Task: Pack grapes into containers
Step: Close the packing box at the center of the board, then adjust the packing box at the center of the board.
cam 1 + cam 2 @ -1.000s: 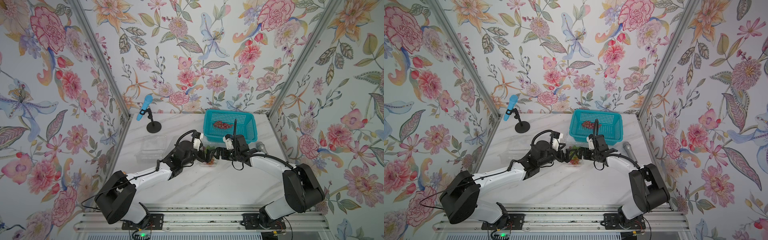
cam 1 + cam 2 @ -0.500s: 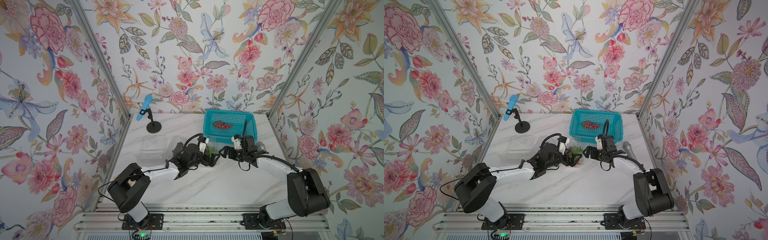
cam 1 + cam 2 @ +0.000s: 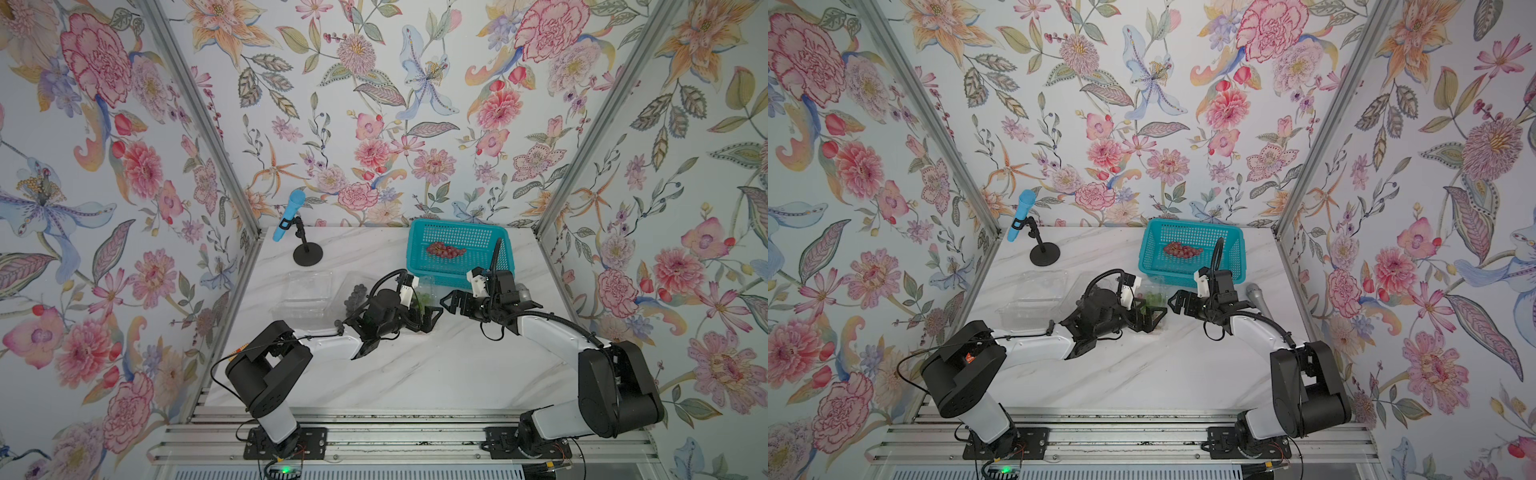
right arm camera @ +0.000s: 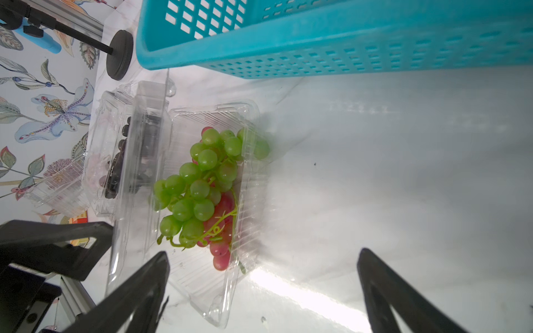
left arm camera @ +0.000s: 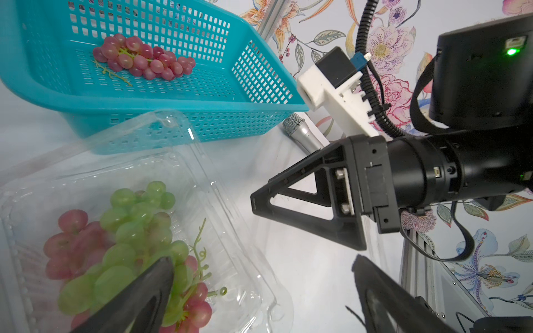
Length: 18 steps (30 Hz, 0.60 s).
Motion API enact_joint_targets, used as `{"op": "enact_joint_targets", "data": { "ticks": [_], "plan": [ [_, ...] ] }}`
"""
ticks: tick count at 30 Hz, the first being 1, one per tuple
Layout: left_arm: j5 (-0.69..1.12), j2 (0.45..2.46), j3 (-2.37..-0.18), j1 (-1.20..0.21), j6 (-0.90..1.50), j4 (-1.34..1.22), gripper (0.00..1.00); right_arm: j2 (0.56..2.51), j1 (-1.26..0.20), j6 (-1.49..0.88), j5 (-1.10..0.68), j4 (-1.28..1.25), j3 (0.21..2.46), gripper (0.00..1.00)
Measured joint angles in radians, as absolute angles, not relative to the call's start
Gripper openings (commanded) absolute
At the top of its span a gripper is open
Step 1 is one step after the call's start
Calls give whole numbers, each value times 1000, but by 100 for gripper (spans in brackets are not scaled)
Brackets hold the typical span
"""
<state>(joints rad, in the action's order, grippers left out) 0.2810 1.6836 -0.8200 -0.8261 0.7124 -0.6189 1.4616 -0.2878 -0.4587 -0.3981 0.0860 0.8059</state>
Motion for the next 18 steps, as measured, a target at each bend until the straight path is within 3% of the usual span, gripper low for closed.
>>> {"op": "enact_joint_targets", "data": {
  "ticks": [18],
  "plan": [
    [280,1697,-704,-841,770,-728,100,1533,-334,-492,-412,69,838,100]
  ]
}}
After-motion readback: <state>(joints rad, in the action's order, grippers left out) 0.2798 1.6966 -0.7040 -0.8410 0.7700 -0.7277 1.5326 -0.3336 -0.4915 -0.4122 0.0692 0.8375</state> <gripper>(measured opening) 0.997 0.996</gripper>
